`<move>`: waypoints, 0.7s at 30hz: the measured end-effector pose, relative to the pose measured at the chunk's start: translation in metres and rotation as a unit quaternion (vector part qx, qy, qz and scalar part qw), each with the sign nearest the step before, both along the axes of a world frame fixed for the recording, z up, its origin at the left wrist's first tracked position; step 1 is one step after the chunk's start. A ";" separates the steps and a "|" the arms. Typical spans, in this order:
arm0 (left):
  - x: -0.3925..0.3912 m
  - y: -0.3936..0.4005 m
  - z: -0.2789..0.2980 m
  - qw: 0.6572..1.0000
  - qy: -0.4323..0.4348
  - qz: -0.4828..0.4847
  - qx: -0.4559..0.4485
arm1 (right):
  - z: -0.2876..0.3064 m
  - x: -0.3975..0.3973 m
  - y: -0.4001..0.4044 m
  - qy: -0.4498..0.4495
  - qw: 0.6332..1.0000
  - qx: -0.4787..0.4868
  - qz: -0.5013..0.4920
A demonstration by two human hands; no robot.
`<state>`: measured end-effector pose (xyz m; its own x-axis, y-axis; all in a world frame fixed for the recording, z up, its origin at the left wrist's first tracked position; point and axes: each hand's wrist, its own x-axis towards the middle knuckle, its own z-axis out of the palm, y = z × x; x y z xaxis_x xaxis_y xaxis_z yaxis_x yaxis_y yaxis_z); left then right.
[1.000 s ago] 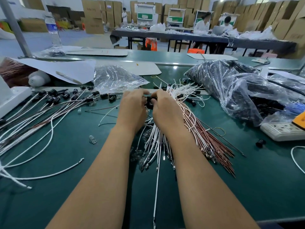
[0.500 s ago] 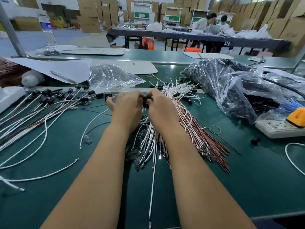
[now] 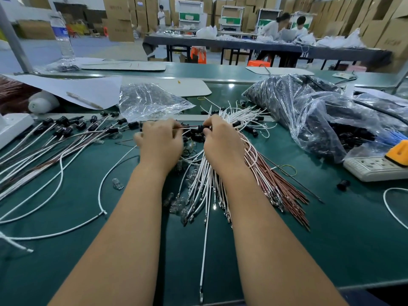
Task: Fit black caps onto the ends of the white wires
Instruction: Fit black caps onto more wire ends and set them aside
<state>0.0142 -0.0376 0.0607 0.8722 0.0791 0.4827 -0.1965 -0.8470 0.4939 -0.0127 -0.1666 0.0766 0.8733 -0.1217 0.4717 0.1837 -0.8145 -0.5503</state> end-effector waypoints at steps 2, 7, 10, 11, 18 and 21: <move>-0.002 -0.007 0.003 0.997 -0.027 -0.072 0.010 | 0.001 -0.002 0.003 -0.001 0.999 0.022 0.039; -0.001 0.002 0.001 0.999 -0.042 0.000 0.015 | -0.001 0.001 -0.004 -0.008 0.999 0.032 -0.004; 0.000 0.005 0.000 1.000 -0.024 -0.008 -0.007 | 0.000 0.001 -0.004 -0.005 0.999 0.040 -0.003; -0.001 0.002 0.001 0.998 -0.035 -0.040 -0.024 | 0.000 0.001 -0.003 -0.006 0.999 0.047 0.008; -0.006 -0.008 0.005 0.984 -0.063 -0.133 -0.098 | 0.001 0.001 0.000 -0.018 0.993 0.102 0.049; -0.005 -0.002 0.005 0.982 -0.071 -0.128 -0.121 | 0.000 0.002 -0.003 -0.011 0.993 0.119 0.025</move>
